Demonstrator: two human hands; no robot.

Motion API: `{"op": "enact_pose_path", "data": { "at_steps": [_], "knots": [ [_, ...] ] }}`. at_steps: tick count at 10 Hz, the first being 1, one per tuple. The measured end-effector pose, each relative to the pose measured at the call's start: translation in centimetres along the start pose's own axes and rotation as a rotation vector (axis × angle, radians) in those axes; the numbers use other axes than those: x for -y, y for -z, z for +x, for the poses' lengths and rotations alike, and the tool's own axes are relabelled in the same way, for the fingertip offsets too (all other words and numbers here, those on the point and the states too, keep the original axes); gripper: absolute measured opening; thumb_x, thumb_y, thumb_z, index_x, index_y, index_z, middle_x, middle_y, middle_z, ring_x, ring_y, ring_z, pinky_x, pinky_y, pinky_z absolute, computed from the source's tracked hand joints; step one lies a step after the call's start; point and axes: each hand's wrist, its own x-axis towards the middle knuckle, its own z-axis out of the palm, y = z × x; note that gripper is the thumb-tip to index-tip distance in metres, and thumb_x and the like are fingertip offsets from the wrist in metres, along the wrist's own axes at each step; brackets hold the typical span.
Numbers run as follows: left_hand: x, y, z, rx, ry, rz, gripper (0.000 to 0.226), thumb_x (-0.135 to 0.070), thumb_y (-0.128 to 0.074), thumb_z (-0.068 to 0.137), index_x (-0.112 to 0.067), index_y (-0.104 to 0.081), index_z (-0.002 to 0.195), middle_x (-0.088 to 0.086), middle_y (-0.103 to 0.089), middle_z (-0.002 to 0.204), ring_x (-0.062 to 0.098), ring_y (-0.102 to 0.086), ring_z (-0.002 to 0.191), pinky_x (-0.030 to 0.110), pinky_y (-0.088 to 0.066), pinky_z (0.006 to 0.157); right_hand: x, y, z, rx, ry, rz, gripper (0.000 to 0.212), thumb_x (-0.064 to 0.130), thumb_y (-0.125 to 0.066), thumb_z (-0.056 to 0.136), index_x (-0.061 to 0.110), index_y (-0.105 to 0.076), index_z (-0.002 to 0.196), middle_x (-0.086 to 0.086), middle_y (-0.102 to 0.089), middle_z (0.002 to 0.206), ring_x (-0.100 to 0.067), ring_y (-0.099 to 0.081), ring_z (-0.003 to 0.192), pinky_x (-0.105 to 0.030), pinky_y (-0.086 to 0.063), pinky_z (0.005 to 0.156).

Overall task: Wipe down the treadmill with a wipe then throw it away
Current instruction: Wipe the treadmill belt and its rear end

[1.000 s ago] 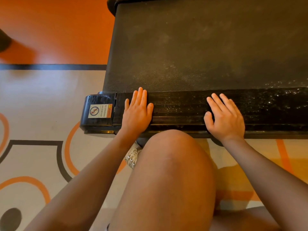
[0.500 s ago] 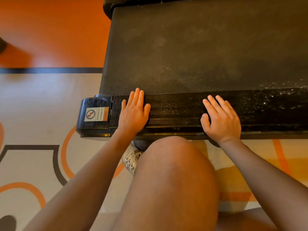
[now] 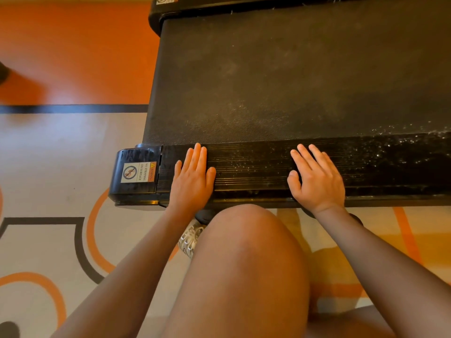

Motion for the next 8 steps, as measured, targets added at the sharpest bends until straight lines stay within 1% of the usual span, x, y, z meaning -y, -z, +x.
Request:
{"op": "enact_pose_path", "data": {
  "at_steps": [1, 2, 3, 4, 5, 6, 7, 8],
  "knots": [
    [-0.2, 0.5, 2.1, 0.024, 0.009, 0.007, 0.063, -0.045, -0.025, 0.111, -0.017, -0.007, 0.165, 0.003, 0.000, 0.172, 0.022, 0.003, 0.158, 0.050, -0.001, 0.126, 0.0, 0.1, 0.0, 0.002, -0.007, 0.002, 0.057, 0.040, -0.034, 0.102, 0.012, -0.055, 0.147, -0.011, -0.051, 0.153, -0.031, -0.041, 0.147, -0.050, -0.033, 0.121],
    [-0.4, 0.1, 0.5, 0.005, -0.004, -0.010, 0.062, -0.045, -0.024, 0.111, -0.018, -0.008, 0.165, 0.001, 0.000, 0.172, 0.020, 0.004, 0.158, 0.046, 0.002, 0.125, 0.0, 0.1, 0.0, 0.003, -0.011, -0.001, 0.058, 0.041, -0.033, 0.102, 0.012, -0.055, 0.147, -0.011, -0.052, 0.153, -0.031, -0.041, 0.147, -0.050, -0.033, 0.121],
    [-0.1, -0.5, -3.3, 0.002, -0.023, -0.020, 0.067, -0.050, -0.018, 0.106, -0.018, -0.011, 0.164, -0.001, -0.001, 0.172, 0.018, 0.005, 0.158, 0.042, 0.004, 0.125, 0.0, -0.1, 0.0, 0.004, -0.007, -0.004, 0.057, 0.040, -0.034, 0.102, 0.012, -0.055, 0.147, -0.012, -0.052, 0.152, -0.031, -0.041, 0.147, -0.050, -0.033, 0.121],
    [0.0, -0.9, -3.9, -0.011, -0.009, -0.003, 0.066, -0.049, -0.019, 0.106, -0.018, -0.013, 0.164, -0.001, -0.003, 0.172, 0.018, 0.003, 0.158, 0.043, 0.003, 0.125, 0.0, -0.1, -0.1, -0.002, -0.002, -0.005, 0.057, 0.040, -0.034, 0.103, 0.012, -0.055, 0.147, -0.012, -0.052, 0.152, -0.031, -0.041, 0.147, -0.050, -0.033, 0.121],
    [-0.3, -0.4, -1.0, -0.018, 0.000, 0.003, 0.061, -0.044, -0.024, 0.111, -0.018, -0.011, 0.164, 0.001, -0.002, 0.172, 0.020, 0.003, 0.158, 0.046, 0.001, 0.125, 0.1, 0.0, 0.0, -0.007, -0.007, 0.000, 0.057, 0.040, -0.033, 0.102, 0.011, -0.055, 0.147, -0.012, -0.052, 0.152, -0.032, -0.041, 0.147, -0.050, -0.033, 0.120],
    [-0.8, 0.3, 1.9, 0.018, 0.001, -0.008, 0.062, -0.043, -0.025, 0.111, -0.018, -0.008, 0.164, 0.002, 0.000, 0.172, 0.021, 0.004, 0.158, 0.051, -0.001, 0.126, 0.1, 0.0, -0.1, -0.009, -0.009, 0.005, 0.057, 0.040, -0.034, 0.102, 0.012, -0.055, 0.147, -0.012, -0.052, 0.152, -0.031, -0.041, 0.147, -0.050, -0.033, 0.121],
    [-1.0, 0.2, 1.3, 0.006, 0.014, -0.031, 0.062, -0.043, -0.025, 0.111, -0.017, -0.009, 0.164, 0.002, -0.001, 0.172, 0.021, 0.003, 0.158, 0.051, -0.002, 0.127, 0.1, 0.0, 0.0, -0.005, -0.015, 0.010, 0.057, 0.040, -0.034, 0.102, 0.012, -0.055, 0.147, -0.011, -0.052, 0.153, -0.030, -0.040, 0.147, -0.049, -0.033, 0.121],
    [-0.9, -0.4, -2.4, -0.013, -0.017, -0.038, 0.065, -0.047, -0.021, 0.108, -0.017, -0.011, 0.164, 0.001, -0.002, 0.172, 0.019, 0.004, 0.158, 0.043, 0.002, 0.126, 0.1, 0.1, 0.1, -0.002, -0.022, 0.012, 0.056, 0.040, -0.036, 0.102, 0.012, -0.055, 0.147, -0.011, -0.052, 0.153, -0.030, -0.040, 0.147, -0.049, -0.033, 0.121]
  ]
}}
